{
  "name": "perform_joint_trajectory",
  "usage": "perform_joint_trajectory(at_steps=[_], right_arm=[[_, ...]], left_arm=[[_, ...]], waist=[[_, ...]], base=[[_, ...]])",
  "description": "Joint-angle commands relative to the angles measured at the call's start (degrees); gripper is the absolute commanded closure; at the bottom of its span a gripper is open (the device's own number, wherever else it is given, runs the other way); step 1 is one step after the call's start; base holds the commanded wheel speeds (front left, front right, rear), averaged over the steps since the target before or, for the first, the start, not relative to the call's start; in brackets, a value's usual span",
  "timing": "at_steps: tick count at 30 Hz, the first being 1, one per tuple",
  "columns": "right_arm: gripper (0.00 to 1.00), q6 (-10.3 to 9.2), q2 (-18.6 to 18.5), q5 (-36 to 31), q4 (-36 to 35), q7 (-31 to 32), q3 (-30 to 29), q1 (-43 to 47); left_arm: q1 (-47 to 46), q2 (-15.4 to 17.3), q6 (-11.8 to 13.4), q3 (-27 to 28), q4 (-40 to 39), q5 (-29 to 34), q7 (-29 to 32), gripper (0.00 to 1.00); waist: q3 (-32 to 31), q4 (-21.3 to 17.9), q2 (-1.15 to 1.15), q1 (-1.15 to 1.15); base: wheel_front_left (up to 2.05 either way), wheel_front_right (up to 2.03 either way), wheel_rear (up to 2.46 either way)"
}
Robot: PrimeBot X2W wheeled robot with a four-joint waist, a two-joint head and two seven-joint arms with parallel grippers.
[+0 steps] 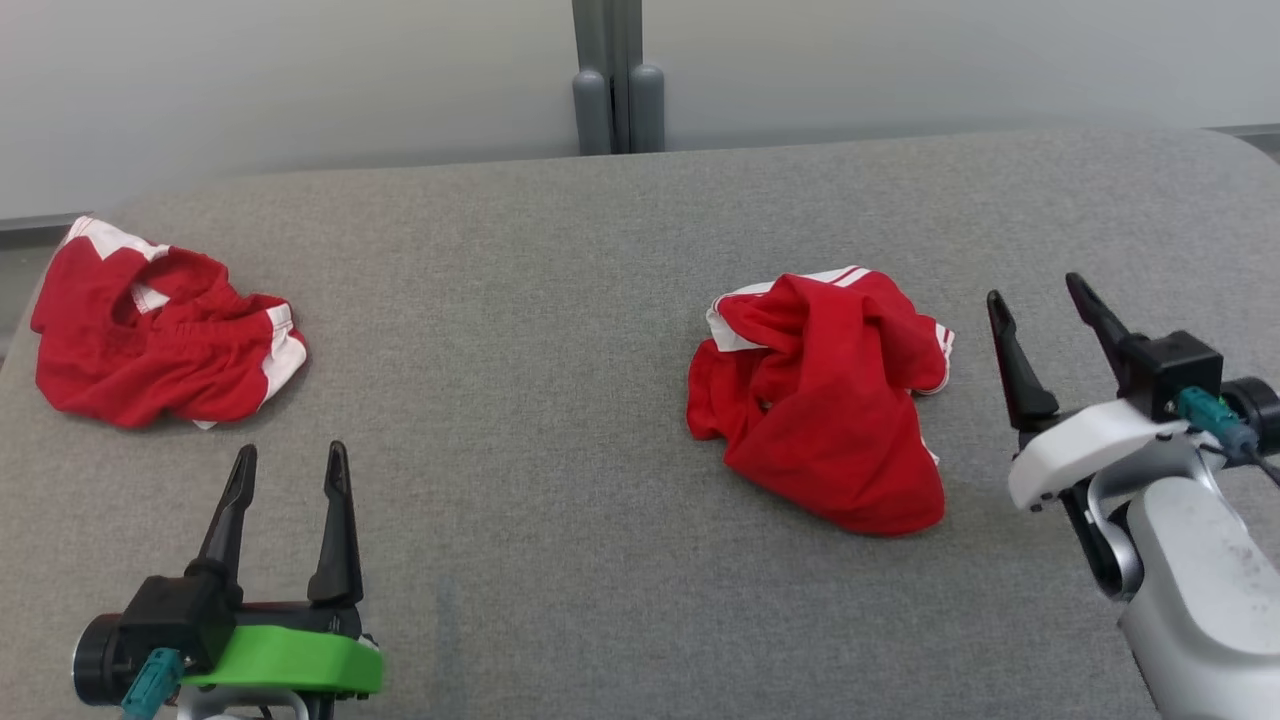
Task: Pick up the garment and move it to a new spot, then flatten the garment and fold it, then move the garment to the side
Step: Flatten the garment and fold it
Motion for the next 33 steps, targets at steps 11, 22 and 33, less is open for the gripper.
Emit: perform_joint_trajectory(at_steps=[11,22,33], right_arm=[[0.0,0.0,-4.9,3.2,19.6,-0.5,2.0,-13.9],[0.0,0.0,-4.8,7.0,34.1,-1.1,4.0,-17.3],[1.0,-0.01,-3.1,12.5,39.9,-0.9,8.2,-17.7]], left_arm=[[-5.5,-0.7,-0.2,-2.7,1.0,0.0,0.0,0.0],[-7.8,-1.1,-0.2,-4.3,1.7,-0.3,0.0,0.0],[-7.7,-1.3,-0.2,-4.0,2.4,-0.2,0.0,0.0]], waist=[[7.5,6.1,0.0,0.0],[10.4,9.5,0.0,0.0],[9.4,10.1,0.0,0.0]], base=[[0.0,0.0,0.0],[0.0,0.0,0.0],[0.0,0.0,0.0]])
